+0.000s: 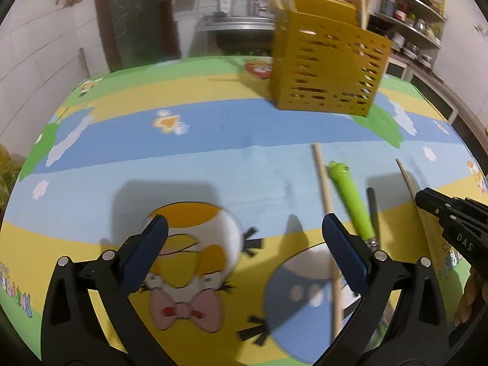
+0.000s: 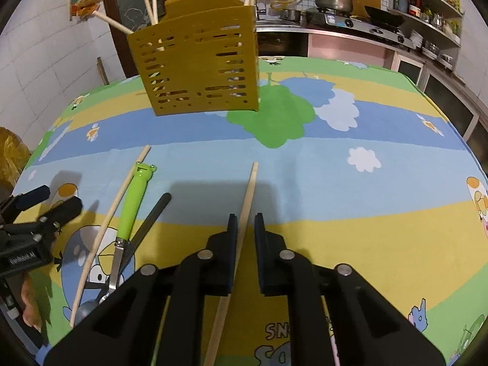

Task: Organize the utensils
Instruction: 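Grasp a wooden chopstick with the right tool while the left tool grasps another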

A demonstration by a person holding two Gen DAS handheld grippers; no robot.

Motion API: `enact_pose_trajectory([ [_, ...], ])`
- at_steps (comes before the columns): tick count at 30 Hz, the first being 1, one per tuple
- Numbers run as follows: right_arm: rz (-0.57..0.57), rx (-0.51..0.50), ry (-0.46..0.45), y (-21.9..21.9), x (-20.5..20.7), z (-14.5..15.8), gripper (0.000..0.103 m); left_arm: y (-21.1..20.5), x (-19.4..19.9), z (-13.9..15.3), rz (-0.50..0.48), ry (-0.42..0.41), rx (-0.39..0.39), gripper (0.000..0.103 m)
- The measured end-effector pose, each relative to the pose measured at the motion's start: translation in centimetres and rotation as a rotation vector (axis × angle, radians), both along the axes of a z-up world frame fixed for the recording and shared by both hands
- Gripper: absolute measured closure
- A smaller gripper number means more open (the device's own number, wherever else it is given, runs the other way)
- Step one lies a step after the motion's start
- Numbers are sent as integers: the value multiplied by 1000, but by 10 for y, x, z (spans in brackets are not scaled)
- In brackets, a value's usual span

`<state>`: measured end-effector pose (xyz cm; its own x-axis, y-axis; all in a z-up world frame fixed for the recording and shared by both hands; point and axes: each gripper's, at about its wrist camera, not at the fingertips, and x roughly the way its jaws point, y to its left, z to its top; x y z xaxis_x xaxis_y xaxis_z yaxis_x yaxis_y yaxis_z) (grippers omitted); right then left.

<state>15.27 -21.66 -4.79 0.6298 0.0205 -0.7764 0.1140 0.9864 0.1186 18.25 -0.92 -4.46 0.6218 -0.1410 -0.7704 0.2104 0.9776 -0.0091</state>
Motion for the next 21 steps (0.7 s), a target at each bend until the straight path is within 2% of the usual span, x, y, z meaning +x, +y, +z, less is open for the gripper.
enact_pose_trajectory([
  [7,-25,-21,-1,-4,1,0,90,-25,11,-9,-26,40,32,5],
  [8,-26,-24,-1,-4,2,0,87,-28,13,-11,-23,42,41,6],
  [10,-32,-16,-3,-7,2,0,71,-32,16,-15,-24,49,44,6],
  [11,-38,-12,-9,-7,1,0,56,-34,19,-17,-25,53,44,6],
  [12,-43,-10,-17,-8,1,0,50,-35,20,-18,-26,55,45,6],
  [14,-47,-11,-24,-8,1,0,50,-38,24,-20,-22,54,48,6],
  [15,-50,-10,-21,-8,3,-1,50,-38,26,-20,-21,56,40,8],
  [21,-73,-16,-7,-8,12,-2,51,-41,40,-15,-24,64,21,33],
])
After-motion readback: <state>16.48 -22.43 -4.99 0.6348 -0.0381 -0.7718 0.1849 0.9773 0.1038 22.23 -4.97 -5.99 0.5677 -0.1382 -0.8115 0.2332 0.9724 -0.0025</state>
